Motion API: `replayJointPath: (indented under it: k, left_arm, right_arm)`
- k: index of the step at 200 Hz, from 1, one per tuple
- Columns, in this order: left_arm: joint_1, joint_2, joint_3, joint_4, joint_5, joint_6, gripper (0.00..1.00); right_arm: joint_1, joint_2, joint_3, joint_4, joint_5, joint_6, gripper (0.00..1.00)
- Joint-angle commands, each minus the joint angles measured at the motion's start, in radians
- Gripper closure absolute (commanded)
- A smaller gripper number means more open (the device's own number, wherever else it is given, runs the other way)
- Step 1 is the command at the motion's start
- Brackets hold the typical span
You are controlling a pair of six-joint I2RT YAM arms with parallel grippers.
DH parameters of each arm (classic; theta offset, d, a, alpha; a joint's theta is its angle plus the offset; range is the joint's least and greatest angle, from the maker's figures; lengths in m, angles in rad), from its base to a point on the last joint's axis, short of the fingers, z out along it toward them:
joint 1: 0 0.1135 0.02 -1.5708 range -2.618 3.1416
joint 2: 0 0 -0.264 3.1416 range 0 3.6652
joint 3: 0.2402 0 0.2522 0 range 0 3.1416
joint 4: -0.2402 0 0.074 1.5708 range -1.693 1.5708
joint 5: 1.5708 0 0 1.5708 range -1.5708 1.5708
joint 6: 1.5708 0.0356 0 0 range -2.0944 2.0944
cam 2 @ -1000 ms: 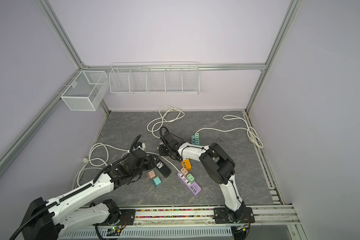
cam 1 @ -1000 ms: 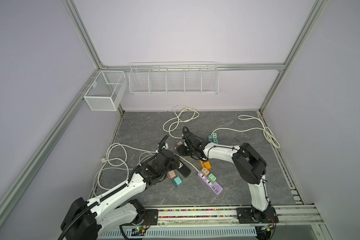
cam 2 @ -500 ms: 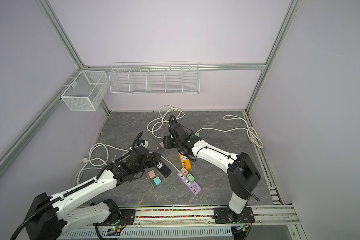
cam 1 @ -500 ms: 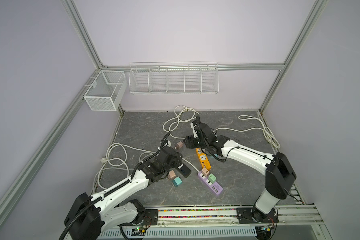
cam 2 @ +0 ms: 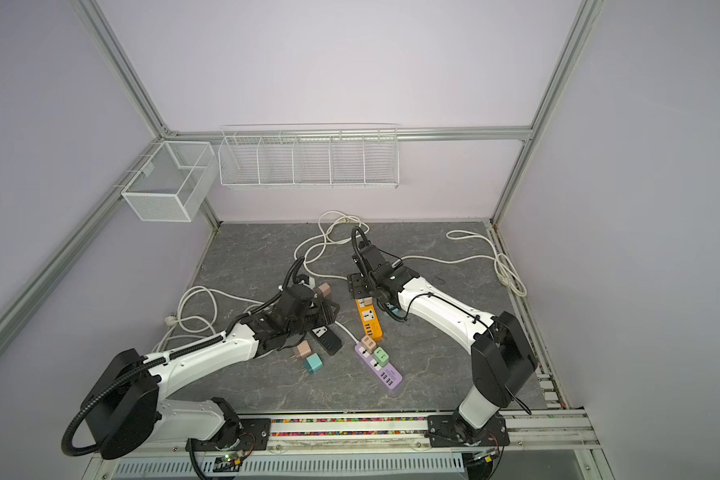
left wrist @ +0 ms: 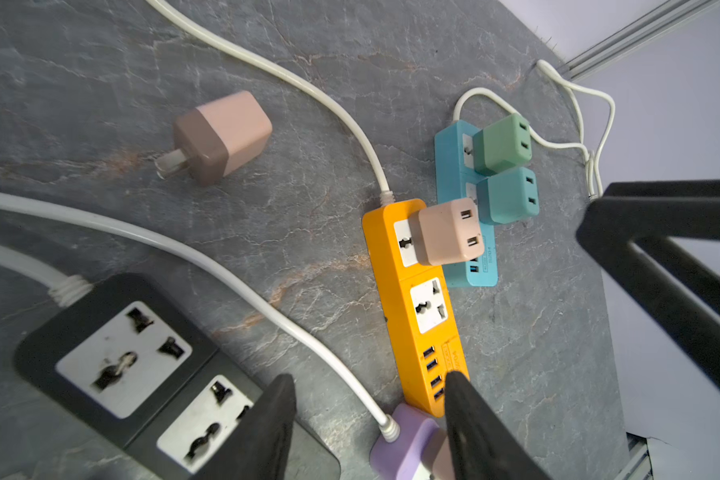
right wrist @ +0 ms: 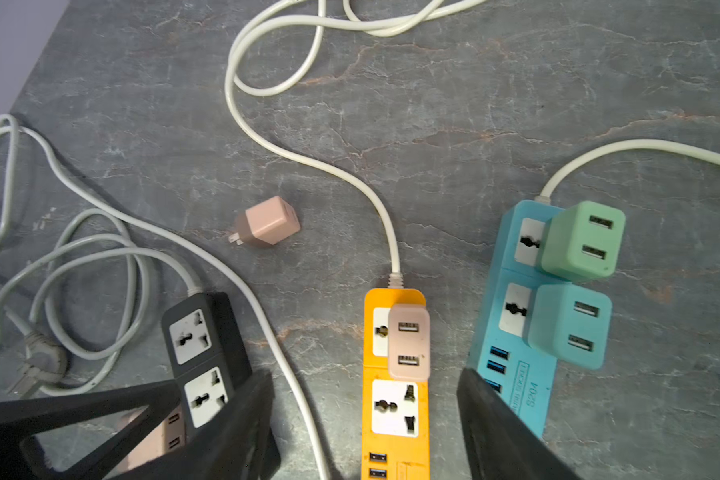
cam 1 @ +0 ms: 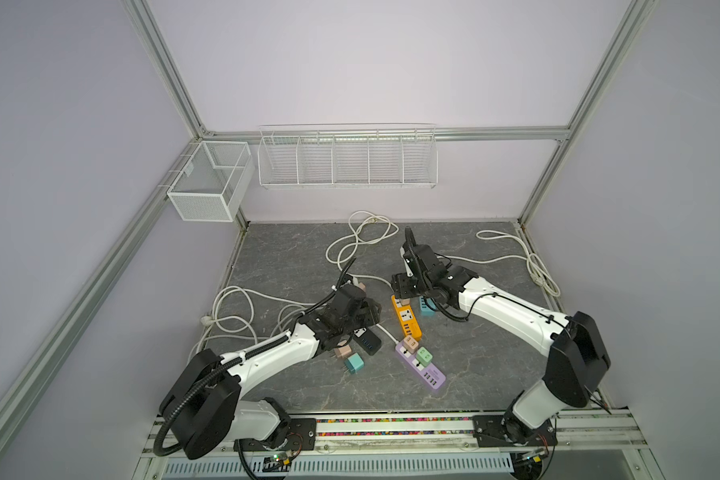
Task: Pull the plug off the socket
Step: 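Move the right gripper onto the remaining pink adapter in the orange strip and close it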
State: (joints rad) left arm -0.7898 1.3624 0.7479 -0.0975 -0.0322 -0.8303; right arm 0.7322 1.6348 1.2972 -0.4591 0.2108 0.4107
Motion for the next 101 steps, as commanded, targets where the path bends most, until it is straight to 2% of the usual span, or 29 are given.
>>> replayJointPath:
  k: [1, 54, 101]
  left_arm:
    - [0.006, 0.048, 0.04, 0.061, 0.037, -0.018, 0.42]
    - [0.015, 0.178, 0.093, 0.101, 0.082, -0.037, 0.42]
    - [0.03, 0.236, 0.1, 0.142, 0.092, -0.064, 0.44]
  right_arm:
    - [-0.008, 0.04, 0.0, -0.045, 0.028, -0.038, 0.26]
    - [-0.025, 0.149, 0.051, -0.058, 0.025, -0.061, 0.26]
    - [-0.044, 0.221, 0.075, -0.048, 0.024, -0.067, 0.33]
